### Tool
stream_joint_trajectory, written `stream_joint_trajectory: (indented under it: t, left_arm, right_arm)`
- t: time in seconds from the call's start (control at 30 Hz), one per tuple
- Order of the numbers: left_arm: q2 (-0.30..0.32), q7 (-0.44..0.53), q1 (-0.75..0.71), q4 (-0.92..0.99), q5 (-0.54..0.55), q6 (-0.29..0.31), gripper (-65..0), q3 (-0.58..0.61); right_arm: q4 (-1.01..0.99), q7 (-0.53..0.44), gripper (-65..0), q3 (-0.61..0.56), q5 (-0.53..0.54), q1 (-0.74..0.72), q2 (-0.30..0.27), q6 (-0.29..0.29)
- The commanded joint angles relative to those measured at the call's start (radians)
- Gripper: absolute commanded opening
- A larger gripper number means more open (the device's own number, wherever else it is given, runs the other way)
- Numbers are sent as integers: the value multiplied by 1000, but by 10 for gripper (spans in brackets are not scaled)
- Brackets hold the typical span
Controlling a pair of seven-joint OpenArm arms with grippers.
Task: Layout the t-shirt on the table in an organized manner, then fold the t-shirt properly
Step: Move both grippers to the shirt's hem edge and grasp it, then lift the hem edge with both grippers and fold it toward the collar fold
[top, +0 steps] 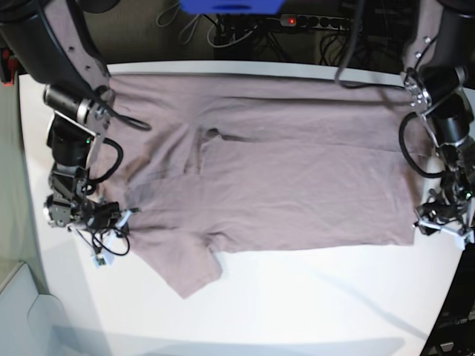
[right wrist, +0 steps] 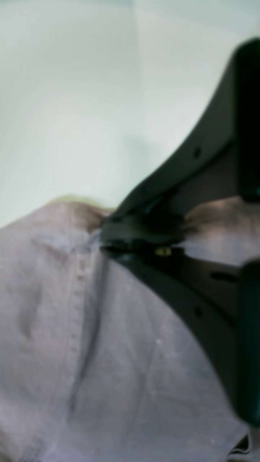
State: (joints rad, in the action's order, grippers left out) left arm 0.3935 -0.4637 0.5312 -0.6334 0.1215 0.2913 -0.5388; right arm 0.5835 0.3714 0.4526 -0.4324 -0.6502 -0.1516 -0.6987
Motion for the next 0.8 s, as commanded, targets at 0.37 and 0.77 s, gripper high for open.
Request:
stream_joint_trajectory:
  t: [0.37,0.77]
  left_arm:
    - [46,184,102,289,5,1,-312,159]
    - [3,191,93,314,-211,1,-316,159]
  right_arm:
    - [6,28,-650,-2,-15,-10,-3,1]
    - [6,28,-650,-1,-15,11,-4,1]
